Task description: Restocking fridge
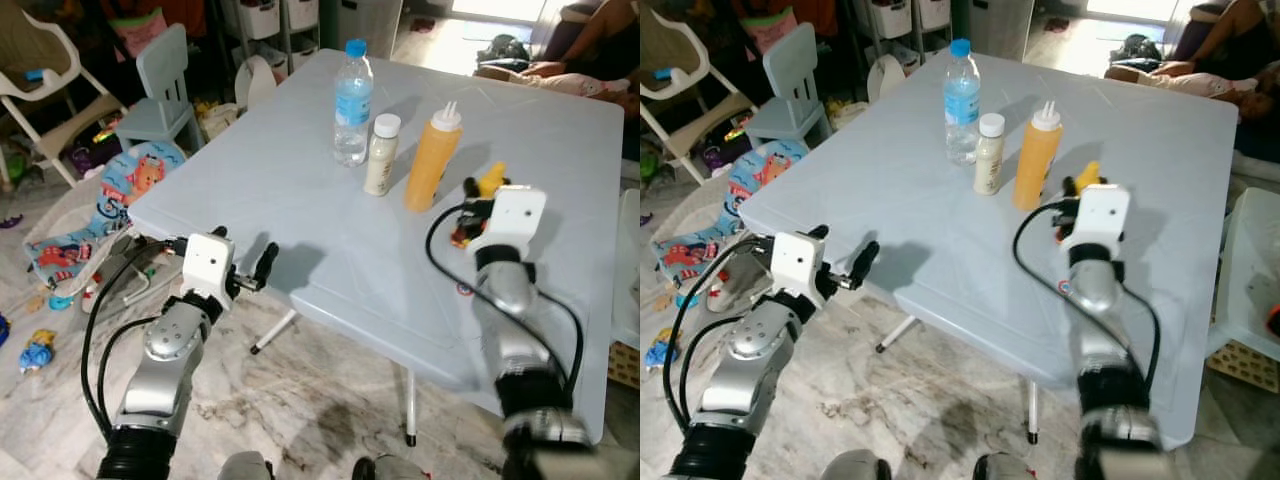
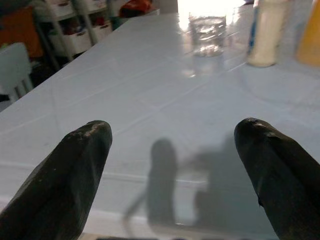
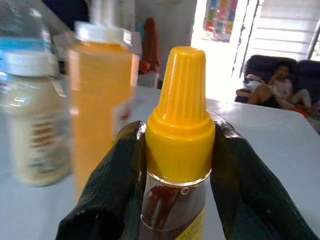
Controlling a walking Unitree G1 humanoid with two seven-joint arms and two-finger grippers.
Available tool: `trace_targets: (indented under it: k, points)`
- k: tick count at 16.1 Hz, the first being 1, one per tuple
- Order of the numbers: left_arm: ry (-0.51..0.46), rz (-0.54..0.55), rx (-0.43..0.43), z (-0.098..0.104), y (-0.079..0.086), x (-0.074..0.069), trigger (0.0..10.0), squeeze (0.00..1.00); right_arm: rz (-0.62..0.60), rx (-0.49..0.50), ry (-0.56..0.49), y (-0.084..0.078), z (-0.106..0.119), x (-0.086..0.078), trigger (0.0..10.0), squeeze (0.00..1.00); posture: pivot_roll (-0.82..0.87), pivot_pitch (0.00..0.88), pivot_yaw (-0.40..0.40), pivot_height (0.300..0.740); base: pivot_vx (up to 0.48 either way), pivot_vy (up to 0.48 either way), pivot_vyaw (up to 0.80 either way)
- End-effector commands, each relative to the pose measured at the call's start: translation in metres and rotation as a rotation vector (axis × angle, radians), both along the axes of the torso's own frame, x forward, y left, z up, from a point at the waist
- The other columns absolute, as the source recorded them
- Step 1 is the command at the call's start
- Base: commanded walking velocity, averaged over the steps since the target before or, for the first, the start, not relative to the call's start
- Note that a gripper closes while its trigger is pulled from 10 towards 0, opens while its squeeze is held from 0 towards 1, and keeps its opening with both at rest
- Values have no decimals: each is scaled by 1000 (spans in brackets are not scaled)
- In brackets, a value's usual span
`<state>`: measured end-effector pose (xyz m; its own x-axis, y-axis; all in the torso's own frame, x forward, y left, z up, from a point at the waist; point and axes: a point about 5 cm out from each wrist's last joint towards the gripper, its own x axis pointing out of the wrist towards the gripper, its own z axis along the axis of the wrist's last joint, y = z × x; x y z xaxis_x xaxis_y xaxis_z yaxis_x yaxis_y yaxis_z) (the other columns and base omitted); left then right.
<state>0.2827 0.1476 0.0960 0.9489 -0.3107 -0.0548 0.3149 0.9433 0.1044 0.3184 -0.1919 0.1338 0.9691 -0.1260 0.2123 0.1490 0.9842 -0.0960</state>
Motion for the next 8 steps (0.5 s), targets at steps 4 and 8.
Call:
trace_targets:
  k: [4,8]
  points:
    - [19,55,-9,-6,2,4,10000,0,82,12,17,24,3,-26,5333,0,51,0,-25,740,0,0,0]
    - [4,144,15,-7,10,5,10000,0,59,-5,43,15,6,-42,10000,0,43,0,-39,740,0,0,0]
